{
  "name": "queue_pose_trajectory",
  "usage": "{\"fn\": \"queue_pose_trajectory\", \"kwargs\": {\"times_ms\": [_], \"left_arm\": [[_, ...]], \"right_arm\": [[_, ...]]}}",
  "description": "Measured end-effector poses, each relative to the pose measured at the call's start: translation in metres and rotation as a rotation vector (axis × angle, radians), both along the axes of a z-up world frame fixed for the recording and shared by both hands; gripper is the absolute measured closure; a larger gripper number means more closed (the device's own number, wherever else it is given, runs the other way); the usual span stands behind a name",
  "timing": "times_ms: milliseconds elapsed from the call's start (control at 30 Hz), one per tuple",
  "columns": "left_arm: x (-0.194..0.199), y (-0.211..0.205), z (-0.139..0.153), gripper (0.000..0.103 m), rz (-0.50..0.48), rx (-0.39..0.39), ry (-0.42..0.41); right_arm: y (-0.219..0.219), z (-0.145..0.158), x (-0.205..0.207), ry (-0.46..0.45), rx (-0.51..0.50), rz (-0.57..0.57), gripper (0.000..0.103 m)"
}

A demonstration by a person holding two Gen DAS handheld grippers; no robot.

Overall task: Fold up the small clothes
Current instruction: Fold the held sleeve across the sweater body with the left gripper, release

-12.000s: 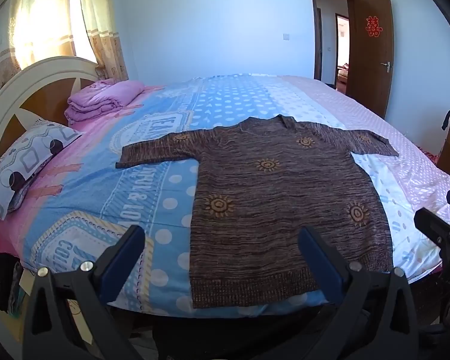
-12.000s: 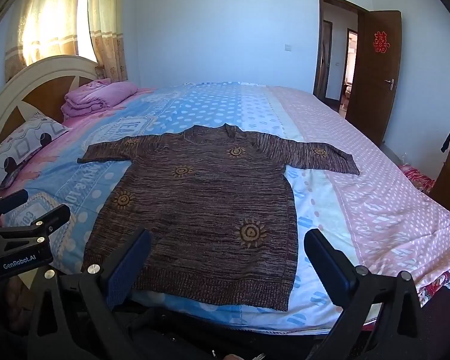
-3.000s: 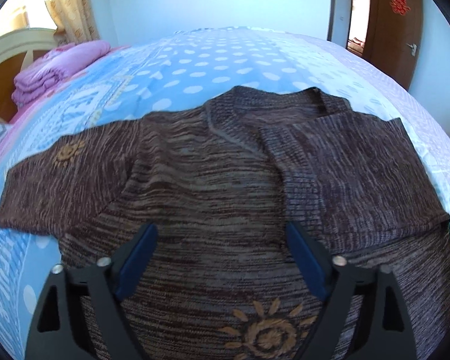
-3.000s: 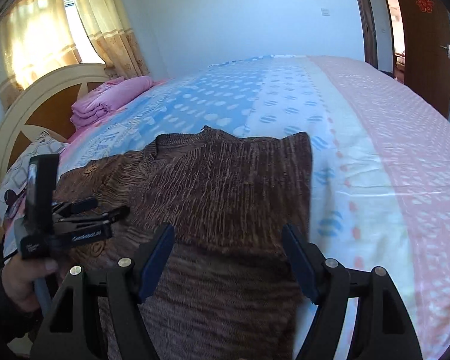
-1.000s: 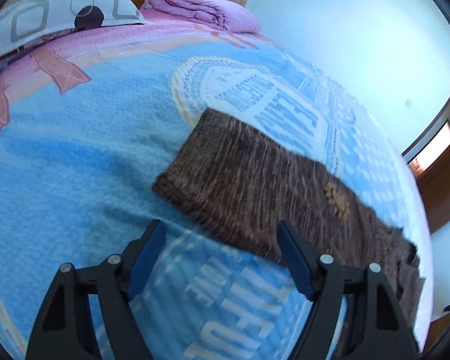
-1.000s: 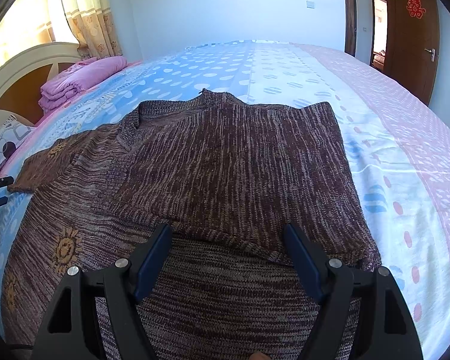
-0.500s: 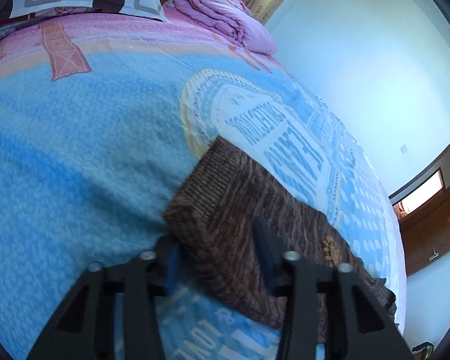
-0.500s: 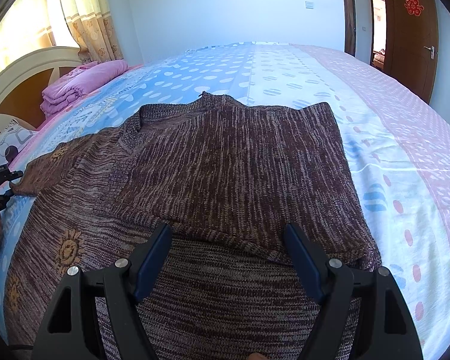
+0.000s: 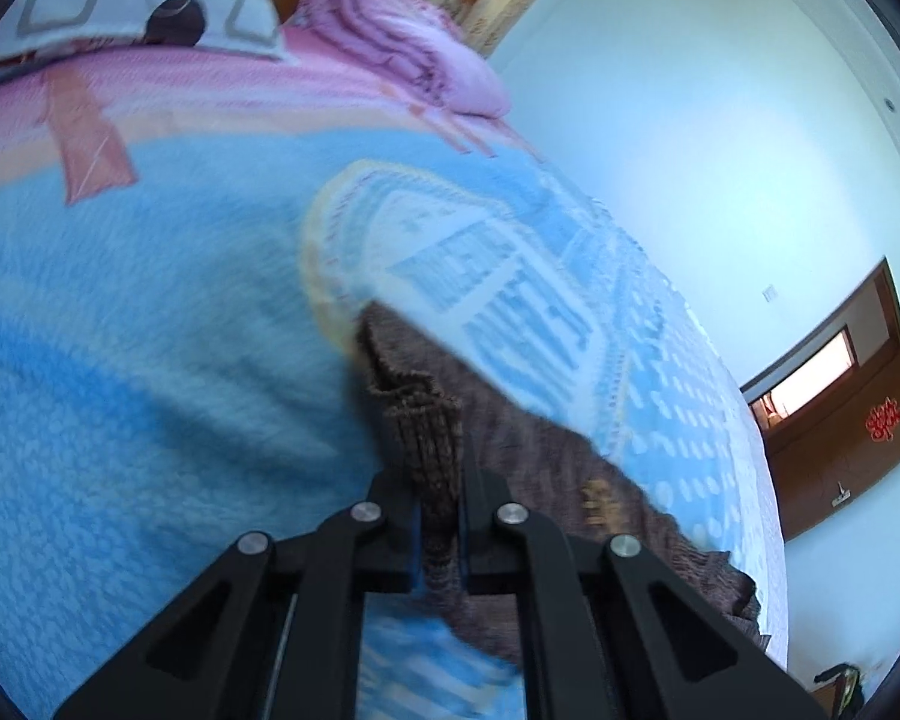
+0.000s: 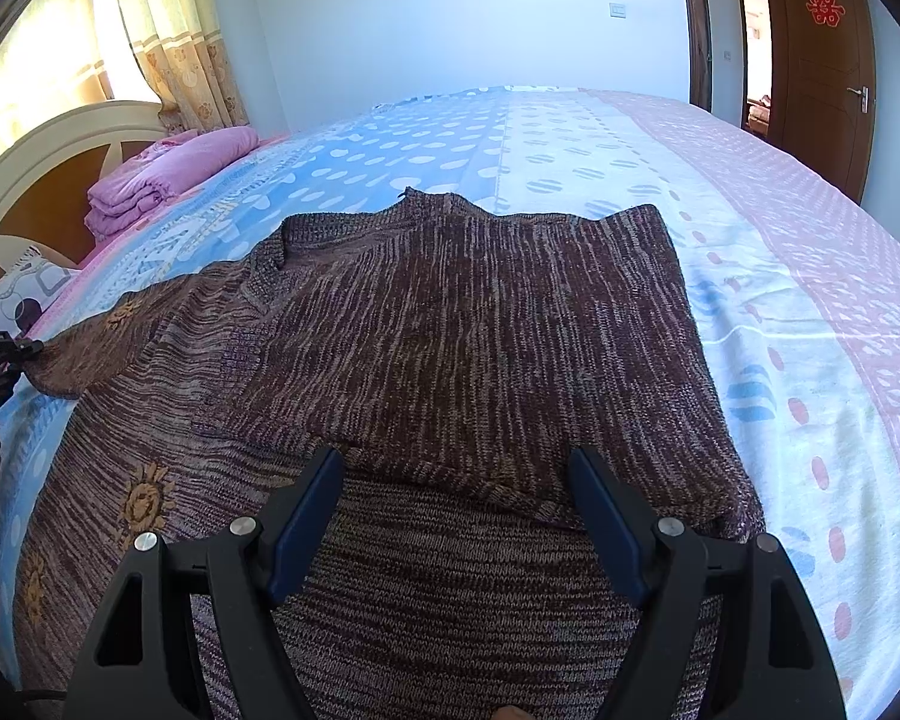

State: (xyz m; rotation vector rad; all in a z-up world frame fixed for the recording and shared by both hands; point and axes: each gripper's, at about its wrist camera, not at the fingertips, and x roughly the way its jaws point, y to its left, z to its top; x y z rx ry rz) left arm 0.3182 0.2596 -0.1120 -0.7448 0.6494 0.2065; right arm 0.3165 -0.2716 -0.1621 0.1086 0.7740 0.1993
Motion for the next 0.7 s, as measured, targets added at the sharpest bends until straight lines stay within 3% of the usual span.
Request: {"fn": "queue_pose_trajectory", "kwargs": {"times_ms": [433, 700], "left_arm": [[0.023, -0.088, 0.067, 0.095, -0.167, -0.037, -0.108], [0.035, -0.156, 0.089, 0.095, -0.274, -0.085, -0.145]], "right_arm": [[-0.004, 0.0, -0.001, -0.015, 0.045, 0.002, 0.025], [-0.007, 0.0, -0.001, -0.023, 0.069, 0.003, 0.025]]}}
